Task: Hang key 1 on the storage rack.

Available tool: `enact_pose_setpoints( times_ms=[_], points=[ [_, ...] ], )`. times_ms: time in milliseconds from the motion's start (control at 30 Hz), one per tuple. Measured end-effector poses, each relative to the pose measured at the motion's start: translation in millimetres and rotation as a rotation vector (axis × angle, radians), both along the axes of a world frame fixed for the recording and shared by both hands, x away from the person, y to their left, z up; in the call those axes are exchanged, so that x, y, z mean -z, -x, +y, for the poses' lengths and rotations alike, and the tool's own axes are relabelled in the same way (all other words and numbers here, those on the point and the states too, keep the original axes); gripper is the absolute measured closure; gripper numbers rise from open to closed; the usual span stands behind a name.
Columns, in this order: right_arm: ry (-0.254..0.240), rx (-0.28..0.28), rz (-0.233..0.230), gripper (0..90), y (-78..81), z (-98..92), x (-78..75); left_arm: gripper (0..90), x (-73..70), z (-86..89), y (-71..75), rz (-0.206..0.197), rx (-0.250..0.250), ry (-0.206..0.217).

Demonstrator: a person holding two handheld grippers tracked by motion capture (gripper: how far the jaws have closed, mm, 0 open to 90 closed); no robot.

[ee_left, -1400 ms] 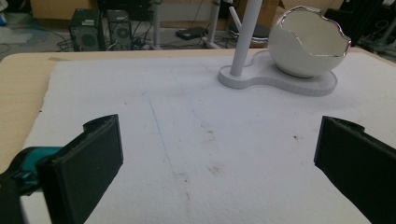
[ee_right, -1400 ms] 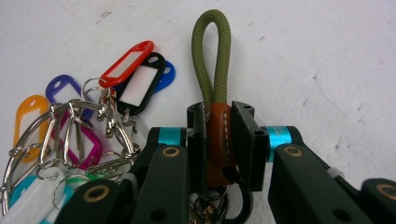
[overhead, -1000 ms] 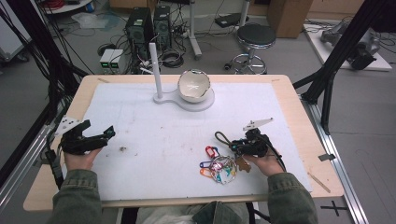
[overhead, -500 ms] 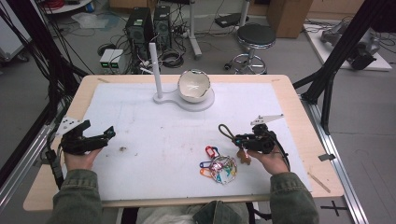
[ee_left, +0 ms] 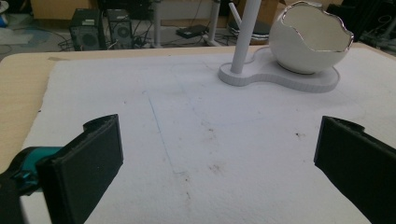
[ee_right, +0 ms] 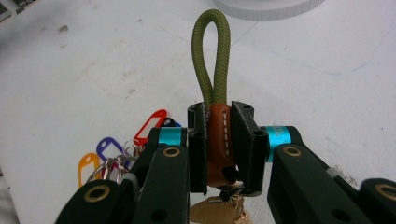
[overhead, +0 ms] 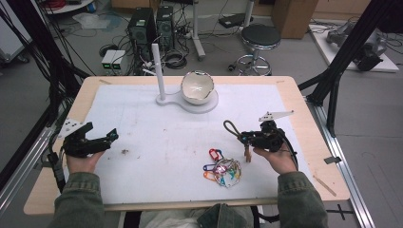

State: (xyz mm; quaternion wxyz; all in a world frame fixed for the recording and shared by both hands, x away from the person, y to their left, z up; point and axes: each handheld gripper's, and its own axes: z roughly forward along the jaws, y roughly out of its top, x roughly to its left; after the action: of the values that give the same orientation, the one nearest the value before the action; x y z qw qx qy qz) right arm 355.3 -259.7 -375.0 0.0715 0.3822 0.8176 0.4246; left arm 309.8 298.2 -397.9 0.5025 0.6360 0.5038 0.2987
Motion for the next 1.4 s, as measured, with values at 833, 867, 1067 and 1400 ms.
enact_pose_setpoints(
  times_ms=[833,867,1067,1400],
  points=[
    [0.006,-0.046,-0.021,76.6,-23.6,34.3,-37.8,1.7,0.0,0.7,0.6,-0.006,-0.004,-0.001],
    [0.005,-0.046,-0.018,76.6,-24.5,36.1,-39.0,1.7,0.0,0.8,0.6,-0.005,-0.004,-0.001],
    [0.002,-0.059,-0.023,76.6,-29.6,42.6,-43.0,1.7,-0.1,1.1,0.6,-0.007,-0.004,0.000],
    [0.001,-0.076,-0.026,76.6,-38.4,55.7,-56.2,1.7,-0.1,1.3,0.5,-0.007,-0.004,0.001]
  ],
)
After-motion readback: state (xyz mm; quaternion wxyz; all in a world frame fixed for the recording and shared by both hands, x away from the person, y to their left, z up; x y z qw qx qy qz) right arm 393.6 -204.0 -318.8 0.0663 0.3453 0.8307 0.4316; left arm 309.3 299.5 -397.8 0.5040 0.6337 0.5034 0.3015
